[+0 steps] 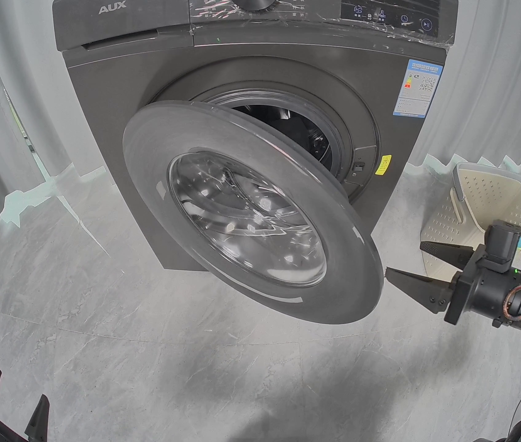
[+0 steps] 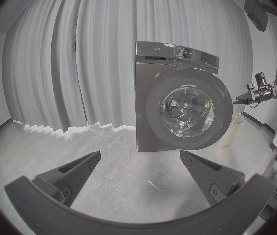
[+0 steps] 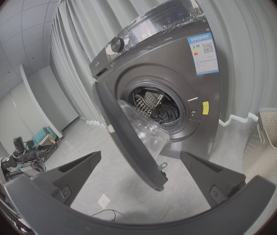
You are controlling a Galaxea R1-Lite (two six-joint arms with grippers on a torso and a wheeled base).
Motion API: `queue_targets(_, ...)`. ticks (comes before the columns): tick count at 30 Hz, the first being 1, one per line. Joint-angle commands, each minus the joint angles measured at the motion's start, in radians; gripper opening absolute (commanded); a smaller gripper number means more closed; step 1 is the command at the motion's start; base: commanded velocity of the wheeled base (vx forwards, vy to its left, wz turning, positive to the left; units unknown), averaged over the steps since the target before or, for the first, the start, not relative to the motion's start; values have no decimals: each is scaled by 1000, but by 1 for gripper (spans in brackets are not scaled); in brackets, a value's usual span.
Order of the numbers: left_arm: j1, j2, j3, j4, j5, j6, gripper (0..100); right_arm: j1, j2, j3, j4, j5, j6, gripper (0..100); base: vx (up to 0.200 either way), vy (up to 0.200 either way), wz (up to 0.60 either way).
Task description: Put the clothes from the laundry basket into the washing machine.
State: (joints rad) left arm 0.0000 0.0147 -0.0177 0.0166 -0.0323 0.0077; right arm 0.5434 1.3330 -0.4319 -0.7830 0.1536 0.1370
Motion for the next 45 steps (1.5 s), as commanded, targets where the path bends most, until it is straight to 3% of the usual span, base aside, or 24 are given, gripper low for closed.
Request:
queue_targets(1, 0, -13, 12, 0, 0, 0, 100, -5, 94, -33, -7, -28, -2, 100, 0, 0, 0)
queue_targets(4, 2, -13, 12, 0, 0, 0, 100, -19, 124, -64, -9, -60, -19, 100, 0, 0, 0)
queue_targets(14, 0, -13, 12, 0, 0, 0, 100, -49, 118, -97, -7, -63, -22, 100, 0, 0, 0)
queue_targets(20, 0, -13, 12, 0, 0, 0, 100, -45, 0, -42, 13, -60, -27, 100, 0, 0, 0)
queue_targets(25, 0, -13, 12, 0, 0, 0, 100, 20, -66, 61, 13, -43, -47, 100, 0, 0, 0)
queue_targets(29, 0, -13, 12, 0, 0, 0, 100, 72, -89, 117, 7, 6, -50, 100, 0, 0, 0)
queue_targets(33, 0, -13, 12, 0, 0, 0, 100, 99, -77, 117, 1, 40, -50, 100, 0, 0, 0)
queue_targets(45, 0, -13, 12, 0, 0, 0, 100, 168, 103, 18, -18, 38, -50, 100, 0, 0, 0)
